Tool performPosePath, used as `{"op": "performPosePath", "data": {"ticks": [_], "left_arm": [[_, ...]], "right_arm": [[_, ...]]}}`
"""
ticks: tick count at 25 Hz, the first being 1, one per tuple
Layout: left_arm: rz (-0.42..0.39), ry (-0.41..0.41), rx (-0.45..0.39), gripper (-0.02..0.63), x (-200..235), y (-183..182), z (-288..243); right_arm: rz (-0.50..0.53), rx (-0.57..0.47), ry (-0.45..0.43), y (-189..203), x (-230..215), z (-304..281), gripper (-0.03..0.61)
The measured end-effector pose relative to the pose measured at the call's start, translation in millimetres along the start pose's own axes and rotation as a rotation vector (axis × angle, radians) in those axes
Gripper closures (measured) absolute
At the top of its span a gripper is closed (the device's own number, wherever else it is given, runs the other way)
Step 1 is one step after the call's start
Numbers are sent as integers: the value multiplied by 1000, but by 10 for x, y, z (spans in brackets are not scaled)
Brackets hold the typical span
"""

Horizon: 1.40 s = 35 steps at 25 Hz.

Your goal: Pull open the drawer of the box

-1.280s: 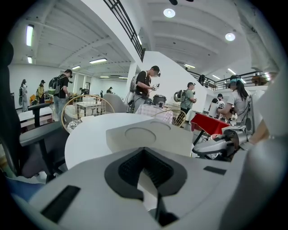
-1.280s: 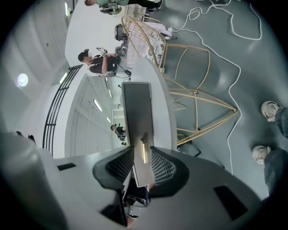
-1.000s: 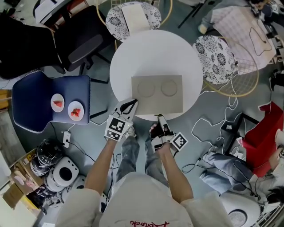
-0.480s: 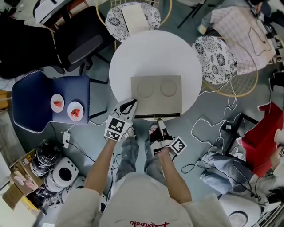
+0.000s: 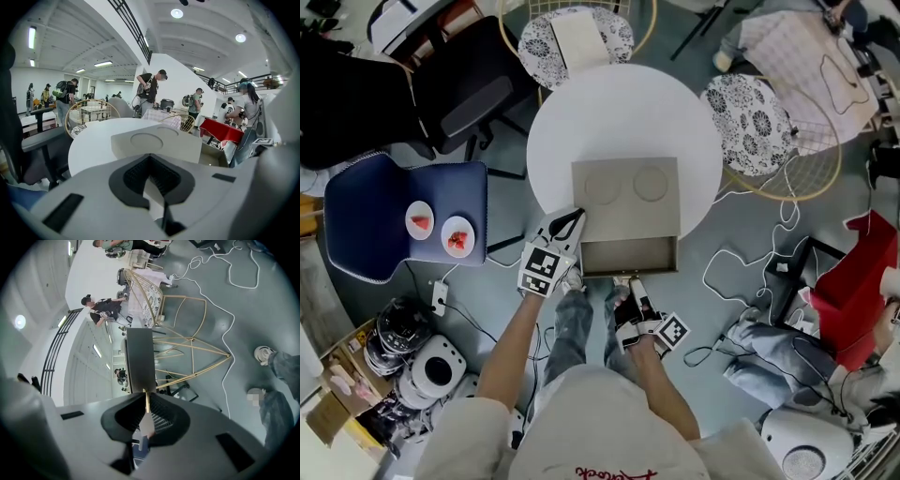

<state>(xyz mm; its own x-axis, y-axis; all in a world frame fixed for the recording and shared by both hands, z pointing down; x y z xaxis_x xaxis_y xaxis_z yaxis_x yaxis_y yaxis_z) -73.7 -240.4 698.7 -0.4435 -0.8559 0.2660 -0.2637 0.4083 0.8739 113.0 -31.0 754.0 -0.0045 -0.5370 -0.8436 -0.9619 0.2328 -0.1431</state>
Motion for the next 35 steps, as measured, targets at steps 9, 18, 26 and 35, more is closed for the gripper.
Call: {"op": "performPosePath", "data": {"ticks": [9,18,26,35], "left_arm": [[2,0,5,602,7,9,-10],[22,-12,5,602,11,35,-16],[28,-11,22,603,13,36,-18],[28,-13,14,602,-68,-105,-18]], "right_arm": [[-8,4,-7,31,-68,83,543],[-49,40,-16,63,-179,144,468],[-60,28,4,24,-282,345,460],[-30,-8,-12,-36,-135,405,561]]}}
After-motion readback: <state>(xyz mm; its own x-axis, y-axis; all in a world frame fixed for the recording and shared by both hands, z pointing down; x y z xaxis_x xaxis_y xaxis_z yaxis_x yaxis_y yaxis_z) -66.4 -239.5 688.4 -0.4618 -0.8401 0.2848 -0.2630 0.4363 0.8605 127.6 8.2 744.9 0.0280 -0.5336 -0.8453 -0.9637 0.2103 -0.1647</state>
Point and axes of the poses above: the fingertips, and each gripper's own axes: z backward along the fingers, x to its left, y out of its underside, the point moved 8 cm from there along z, backward along the fingers, and after that the axes turned 14 degrees about y, right-handed, at the moved point
